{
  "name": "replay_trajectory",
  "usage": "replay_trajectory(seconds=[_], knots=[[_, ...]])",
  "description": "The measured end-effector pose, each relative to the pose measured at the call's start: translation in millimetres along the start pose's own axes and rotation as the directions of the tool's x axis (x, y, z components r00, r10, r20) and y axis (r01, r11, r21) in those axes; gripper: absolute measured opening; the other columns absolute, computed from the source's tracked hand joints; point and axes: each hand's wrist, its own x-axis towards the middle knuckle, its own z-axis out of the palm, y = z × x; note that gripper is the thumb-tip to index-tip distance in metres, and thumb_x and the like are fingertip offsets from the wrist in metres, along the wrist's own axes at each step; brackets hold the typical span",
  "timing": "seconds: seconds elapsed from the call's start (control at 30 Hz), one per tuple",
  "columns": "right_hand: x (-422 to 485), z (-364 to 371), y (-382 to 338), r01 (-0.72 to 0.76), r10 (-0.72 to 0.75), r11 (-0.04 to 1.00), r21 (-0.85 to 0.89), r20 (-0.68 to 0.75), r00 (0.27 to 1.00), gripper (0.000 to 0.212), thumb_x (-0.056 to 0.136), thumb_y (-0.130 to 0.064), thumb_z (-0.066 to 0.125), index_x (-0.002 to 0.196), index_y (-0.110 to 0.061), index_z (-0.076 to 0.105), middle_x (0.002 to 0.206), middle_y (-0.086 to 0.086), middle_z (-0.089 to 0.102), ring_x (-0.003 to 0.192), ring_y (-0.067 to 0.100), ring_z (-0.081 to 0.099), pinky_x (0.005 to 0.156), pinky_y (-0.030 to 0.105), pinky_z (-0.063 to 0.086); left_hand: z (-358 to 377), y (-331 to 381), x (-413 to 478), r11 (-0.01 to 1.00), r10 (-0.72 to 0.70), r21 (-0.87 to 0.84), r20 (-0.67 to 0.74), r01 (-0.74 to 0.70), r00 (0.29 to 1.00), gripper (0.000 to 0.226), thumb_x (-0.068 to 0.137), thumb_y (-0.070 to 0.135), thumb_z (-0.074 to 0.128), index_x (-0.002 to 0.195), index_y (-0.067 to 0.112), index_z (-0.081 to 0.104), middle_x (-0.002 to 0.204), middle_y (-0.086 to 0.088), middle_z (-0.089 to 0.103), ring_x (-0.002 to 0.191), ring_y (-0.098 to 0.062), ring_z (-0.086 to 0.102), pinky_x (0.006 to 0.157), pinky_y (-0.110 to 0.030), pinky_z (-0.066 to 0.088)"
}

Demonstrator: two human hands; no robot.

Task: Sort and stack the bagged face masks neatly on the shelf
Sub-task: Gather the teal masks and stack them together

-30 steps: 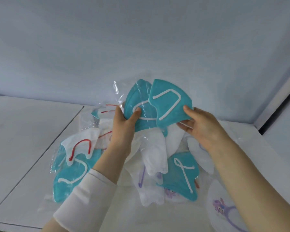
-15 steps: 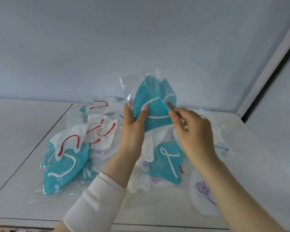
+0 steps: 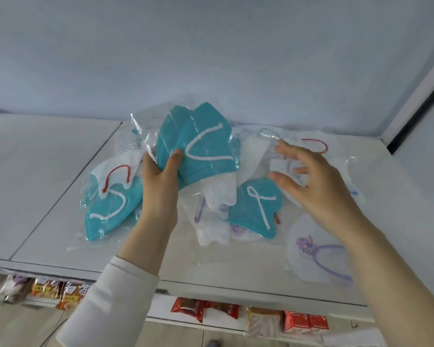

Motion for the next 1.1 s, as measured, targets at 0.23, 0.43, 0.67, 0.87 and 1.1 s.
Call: replay_trajectory(seconds=[0.23,0.43,0.67,0.87,1.1], knots=[[-25.5,40.7,26.3,-0.081,0.160,0.887,-0.454,0.139,0.977,0.082,0.059,-0.052,0.079,0.128,-0.019,0.049,0.117,0.003,0.056,0.111,0.027,0.044,0.087,0.028,0.024,-25.7,5.2,2.9,0.997,-0.041,-0.063,-0.053,0.037,0.998,0.025,0.095,0.018,0.054,0.119,0.024,0.050,0.107,0.008,0.062,0.100,-0.010,0.063,0.078,-0.019,0.053],[-27.6,35.4,15.7,-0.126,0.212,0.901,-0.415,0.168,0.963,0.095,0.057,-0.057,0.080,0.136,-0.021,0.042,0.132,-0.001,0.047,0.124,0.023,0.035,0.100,0.029,0.022,-35.2,11.2,4.7,0.994,-0.064,-0.085,0.025,0.066,0.998,0.029,0.094,0.019,0.054,0.122,0.023,0.051,0.113,0.006,0.063,0.107,-0.014,0.062,0.083,-0.023,0.052],[-36.4,36.0,2.6,-0.093,0.183,0.881,-0.465,0.152,0.971,0.058,0.071,-0.042,0.074,0.124,-0.023,0.060,0.138,-0.004,0.051,0.123,0.022,0.044,0.103,0.031,0.031,-59.9,10.9,6.9,0.991,-0.094,-0.087,0.119,0.104,0.988,0.032,0.094,0.019,0.054,0.126,0.022,0.052,0.116,0.002,0.066,0.105,-0.019,0.065,0.091,-0.039,0.053],[-45.7,12.7,-9.3,-0.130,0.117,0.953,-0.274,-0.067,0.991,0.033,0.073,-0.020,0.076,0.104,-0.012,0.072,0.110,-0.004,0.068,0.098,-0.002,0.058,0.086,0.009,0.042,-59.2,7.7,7.4,0.984,-0.113,-0.116,0.172,0.134,0.979,0.027,0.095,0.017,0.054,0.121,0.021,0.053,0.111,0.004,0.067,0.103,-0.016,0.066,0.086,-0.031,0.054],[-55.2,-35.2,-27.4,-0.015,-0.045,0.902,-0.432,-0.127,0.991,0.020,0.078,-0.015,0.072,0.097,-0.008,0.073,0.098,0.006,0.071,0.088,0.019,0.067,0.084,0.029,0.051,-47.8,3.5,0.1,0.991,-0.070,-0.101,0.196,0.091,0.978,0.028,0.094,0.017,0.054,0.121,0.024,0.052,0.117,0.003,0.064,0.109,-0.017,0.062,0.096,-0.035,0.050]])
